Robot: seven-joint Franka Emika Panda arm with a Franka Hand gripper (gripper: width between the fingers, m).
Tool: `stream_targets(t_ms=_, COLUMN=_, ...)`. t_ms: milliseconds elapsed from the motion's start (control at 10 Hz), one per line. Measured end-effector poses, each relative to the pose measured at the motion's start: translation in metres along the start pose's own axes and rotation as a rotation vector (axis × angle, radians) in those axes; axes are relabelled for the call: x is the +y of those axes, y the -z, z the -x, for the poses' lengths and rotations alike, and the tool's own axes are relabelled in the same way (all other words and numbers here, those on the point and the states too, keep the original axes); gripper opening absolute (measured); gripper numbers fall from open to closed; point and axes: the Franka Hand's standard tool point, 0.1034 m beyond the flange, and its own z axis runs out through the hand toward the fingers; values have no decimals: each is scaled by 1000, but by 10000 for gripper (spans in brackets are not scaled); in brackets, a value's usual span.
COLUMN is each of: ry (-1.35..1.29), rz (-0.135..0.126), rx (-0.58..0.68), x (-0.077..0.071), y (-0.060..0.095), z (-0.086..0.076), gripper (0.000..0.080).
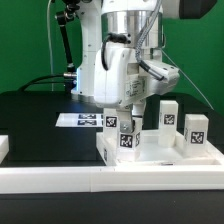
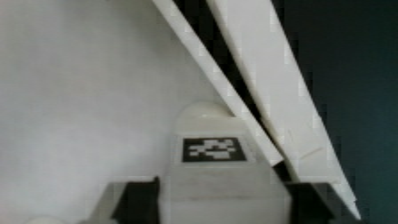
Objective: Assemble square table
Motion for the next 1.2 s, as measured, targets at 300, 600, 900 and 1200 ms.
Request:
stream_targets(t_ms=300, ry=135, rz=7, rx=2, x=1, y=-1, z=0, gripper=618)
stream_targets(t_ms=600, ry=402, rz=28, rx=-2, x=2, y=0, z=3, gripper=648)
stream_targets(t_ms=900, ry=625, rz=28, rx=-5, x=2, y=0, z=3, gripper=649)
stream_targets(t_ms=1200, ry=918, rz=38, rx=8, x=2, y=0, z=3, gripper=649)
